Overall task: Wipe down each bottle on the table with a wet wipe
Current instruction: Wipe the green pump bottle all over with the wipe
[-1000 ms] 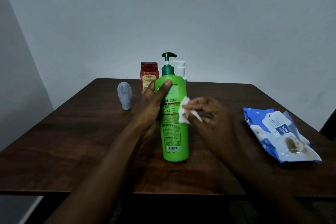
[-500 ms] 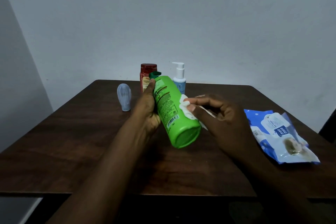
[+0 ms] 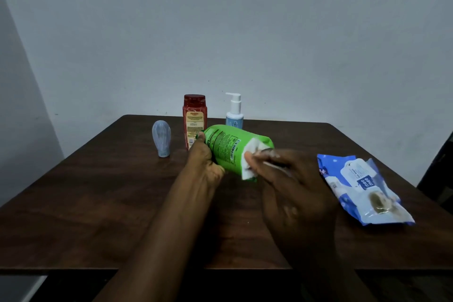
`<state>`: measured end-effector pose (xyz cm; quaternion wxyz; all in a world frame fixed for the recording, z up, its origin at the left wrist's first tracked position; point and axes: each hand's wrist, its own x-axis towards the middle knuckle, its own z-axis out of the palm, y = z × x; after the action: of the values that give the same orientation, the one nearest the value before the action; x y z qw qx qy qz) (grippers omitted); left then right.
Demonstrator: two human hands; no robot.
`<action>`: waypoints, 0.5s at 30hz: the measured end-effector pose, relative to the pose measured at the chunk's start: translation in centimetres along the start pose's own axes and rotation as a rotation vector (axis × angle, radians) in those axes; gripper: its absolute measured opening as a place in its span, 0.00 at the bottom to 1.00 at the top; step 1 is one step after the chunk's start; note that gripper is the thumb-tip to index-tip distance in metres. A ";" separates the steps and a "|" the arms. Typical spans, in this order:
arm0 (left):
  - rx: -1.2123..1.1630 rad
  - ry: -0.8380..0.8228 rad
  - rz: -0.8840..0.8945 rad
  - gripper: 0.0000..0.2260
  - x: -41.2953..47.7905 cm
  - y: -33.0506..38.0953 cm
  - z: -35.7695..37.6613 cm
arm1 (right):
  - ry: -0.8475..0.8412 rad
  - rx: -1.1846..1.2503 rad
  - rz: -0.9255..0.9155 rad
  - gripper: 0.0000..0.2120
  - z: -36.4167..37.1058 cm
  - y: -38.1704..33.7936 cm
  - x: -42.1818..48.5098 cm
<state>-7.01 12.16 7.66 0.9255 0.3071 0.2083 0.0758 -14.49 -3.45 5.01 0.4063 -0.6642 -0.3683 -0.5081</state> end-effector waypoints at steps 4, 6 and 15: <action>-0.017 0.011 0.021 0.23 0.0 0.1 -0.5 | -0.110 0.031 -0.075 0.08 -0.5 0.7 -1.2; -0.019 0.019 0.006 0.22 0.2 0.2 -0.8 | -0.119 0.013 -0.030 0.14 -1.1 1.5 -1.6; -0.042 0.022 -0.048 0.24 0.9 -0.5 -0.7 | -0.060 0.019 0.011 0.11 0.0 0.8 2.4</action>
<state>-6.49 12.38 6.61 0.9310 0.2816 0.2240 0.0610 -13.23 -3.55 7.21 0.4043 -0.6772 -0.3814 -0.4822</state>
